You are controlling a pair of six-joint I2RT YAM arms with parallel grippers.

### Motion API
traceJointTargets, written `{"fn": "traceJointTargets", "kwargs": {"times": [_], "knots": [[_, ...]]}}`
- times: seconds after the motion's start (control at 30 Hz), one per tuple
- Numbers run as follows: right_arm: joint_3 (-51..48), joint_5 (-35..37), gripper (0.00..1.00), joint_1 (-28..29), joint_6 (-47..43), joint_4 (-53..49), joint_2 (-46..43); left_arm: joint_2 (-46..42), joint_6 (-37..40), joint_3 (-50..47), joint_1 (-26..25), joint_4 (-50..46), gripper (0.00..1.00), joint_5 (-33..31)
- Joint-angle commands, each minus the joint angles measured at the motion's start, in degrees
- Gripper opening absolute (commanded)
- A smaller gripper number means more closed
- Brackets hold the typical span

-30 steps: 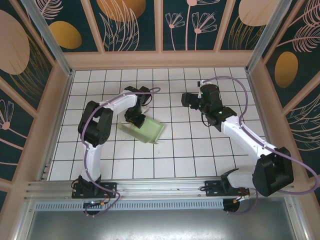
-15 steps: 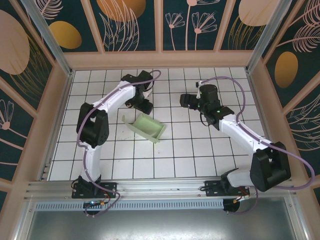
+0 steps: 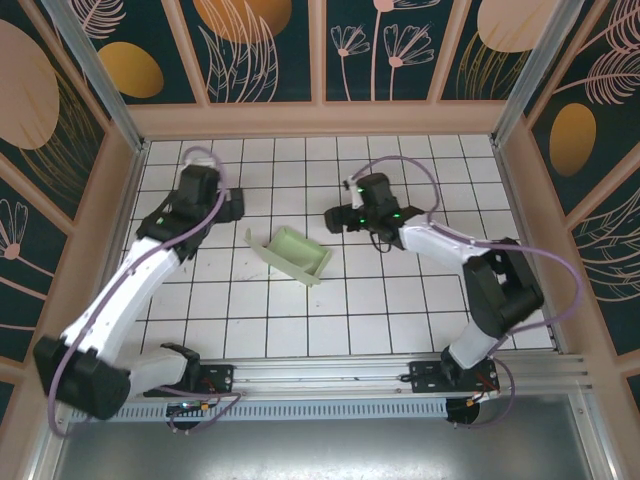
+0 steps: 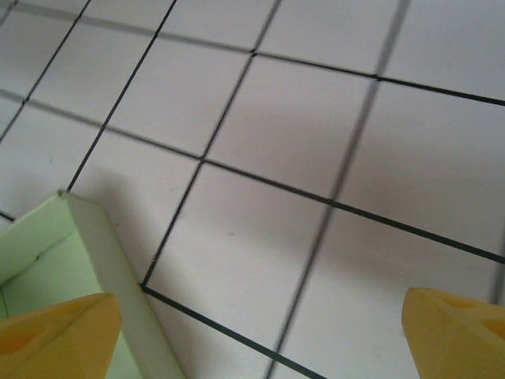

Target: Fold the paper box

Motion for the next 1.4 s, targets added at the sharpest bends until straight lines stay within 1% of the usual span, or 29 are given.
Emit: {"fn": "traceJointTargets", "kwargs": {"times": [0.0,0.2,0.3,0.4,0.53,0.63,0.8,0.87,0.9,0.93,1.0,1.07,1.13,1.2,1.27,1.37], "knots": [[6.04,2.24,0.93,3.93,-4.10,-1.81,5.69,-5.72,-6.49,-8.32,2.13,4.08,0.99,-1.81],[16.67,3.13,0.92,7.38,-3.98,-4.17,18.28,-13.81,-11.93,-17.01,2.32,4.17,0.99,1.54],[19.72,2.79,0.92,7.42,-3.55,-4.82,22.81,-16.07,-12.24,-18.40,2.37,1.52,0.99,0.73],[21.04,3.48,0.92,6.90,-2.78,-5.49,24.71,-17.52,-11.15,-18.30,2.29,0.06,0.99,0.34],[18.92,5.94,0.91,4.94,0.13,-5.02,22.96,-17.19,-9.65,-17.81,2.36,1.30,0.99,1.90],[15.34,7.36,0.91,3.00,1.79,-3.97,19.61,-15.64,-9.39,-17.82,2.35,3.80,0.99,4.16],[9.35,11.75,0.90,-1.27,5.66,-4.43,13.54,-12.27,-9.65,-17.97,2.36,8.10,0.99,8.42],[6.34,11.92,0.90,-3.00,7.24,-4.40,10.34,-11.13,-9.86,-18.21,2.32,10.20,0.99,10.18],[5.03,11.60,0.90,-3.05,7.57,-4.01,8.77,-10.59,-9.95,-18.25,2.37,11.09,0.99,10.95],[3.37,11.40,0.90,-4.73,7.87,-3.48,6.78,-9.93,-9.99,-18.26,2.35,12.07,0.99,11.67],[0.42,10.25,0.90,-5.79,8.20,-2.22,3.36,-8.62,-10.04,-18.25,2.29,13.94,0.99,13.75],[-2.31,6.61,0.90,-6.35,6.93,-0.30,0.63,-7.29,-9.91,-18.62,2.36,16.18,0.99,16.51],[-3.17,4.09,0.89,-6.27,5.83,0.31,-0.20,-6.42,-10.27,-19.57,2.29,18.55,0.99,18.76],[-3.20,3.99,0.89,-5.92,5.14,0.25,-0.04,-6.14,-11.36,-20.91,2.33,20.84,0.99,20.01],[-3.43,1.18,0.90,-5.13,4.27,1.45,0.12,-6.34,-13.42,-23.01,2.32,23.19,0.99,20.35],[-2.47,-1.39,0.90,-3.72,1.15,3.28,1.39,-6.67,-17.19,-25.15,2.31,22.35,0.99,17.75]]}}
